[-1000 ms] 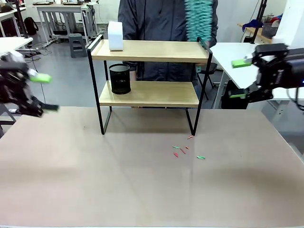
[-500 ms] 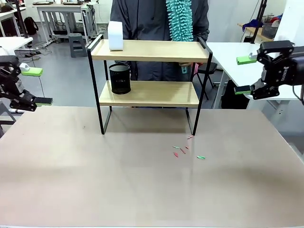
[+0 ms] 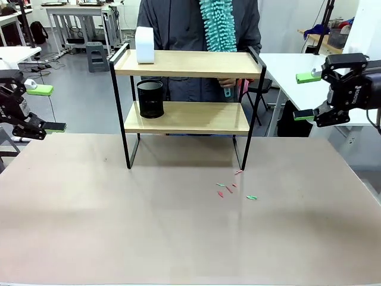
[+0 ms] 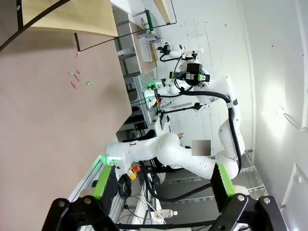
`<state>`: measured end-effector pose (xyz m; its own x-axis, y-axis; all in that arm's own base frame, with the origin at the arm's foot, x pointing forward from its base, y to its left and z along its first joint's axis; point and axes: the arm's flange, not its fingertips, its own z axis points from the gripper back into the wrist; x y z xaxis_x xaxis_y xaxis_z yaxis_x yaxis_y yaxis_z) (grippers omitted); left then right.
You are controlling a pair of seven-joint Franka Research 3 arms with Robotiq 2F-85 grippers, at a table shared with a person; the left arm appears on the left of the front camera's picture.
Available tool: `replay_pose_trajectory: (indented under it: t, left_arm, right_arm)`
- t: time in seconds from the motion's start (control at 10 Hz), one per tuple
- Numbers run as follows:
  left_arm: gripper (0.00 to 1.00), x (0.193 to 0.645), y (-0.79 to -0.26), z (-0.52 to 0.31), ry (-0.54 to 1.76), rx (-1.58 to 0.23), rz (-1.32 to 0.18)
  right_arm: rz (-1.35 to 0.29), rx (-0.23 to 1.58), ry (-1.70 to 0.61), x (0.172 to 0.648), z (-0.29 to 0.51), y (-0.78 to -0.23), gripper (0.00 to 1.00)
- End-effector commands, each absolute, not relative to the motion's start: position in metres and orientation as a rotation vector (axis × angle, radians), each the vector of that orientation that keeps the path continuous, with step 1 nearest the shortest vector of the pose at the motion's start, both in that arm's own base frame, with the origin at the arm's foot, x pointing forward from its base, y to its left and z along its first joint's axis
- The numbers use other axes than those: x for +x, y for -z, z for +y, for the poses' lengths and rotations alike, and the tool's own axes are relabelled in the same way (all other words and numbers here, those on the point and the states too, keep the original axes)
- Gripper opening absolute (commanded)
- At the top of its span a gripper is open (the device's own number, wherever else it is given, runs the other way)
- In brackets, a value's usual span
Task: Clean the shelf.
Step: Hand the Duster back to the human.
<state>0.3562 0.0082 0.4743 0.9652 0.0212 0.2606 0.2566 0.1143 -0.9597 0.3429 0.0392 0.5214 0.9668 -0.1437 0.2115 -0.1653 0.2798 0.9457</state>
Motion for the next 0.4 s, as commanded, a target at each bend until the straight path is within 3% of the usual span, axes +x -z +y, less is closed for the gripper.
replay_pose_trajectory:
  t: [0.0,0.3]
  left_arm:
    - [1.0,0.3544,-0.4759,0.0066,0.172,-1.46,-0.225]
    - [1.0,0.3544,-0.4759,0.0066,0.172,-1.46,-0.225]
  right_arm:
    - [-0.294,1.292,-0.011,0.3412,0.041,-0.5214,1.0]
    - [-0.294,1.292,-0.011,0.3412,0.041,-0.5214,1.0]
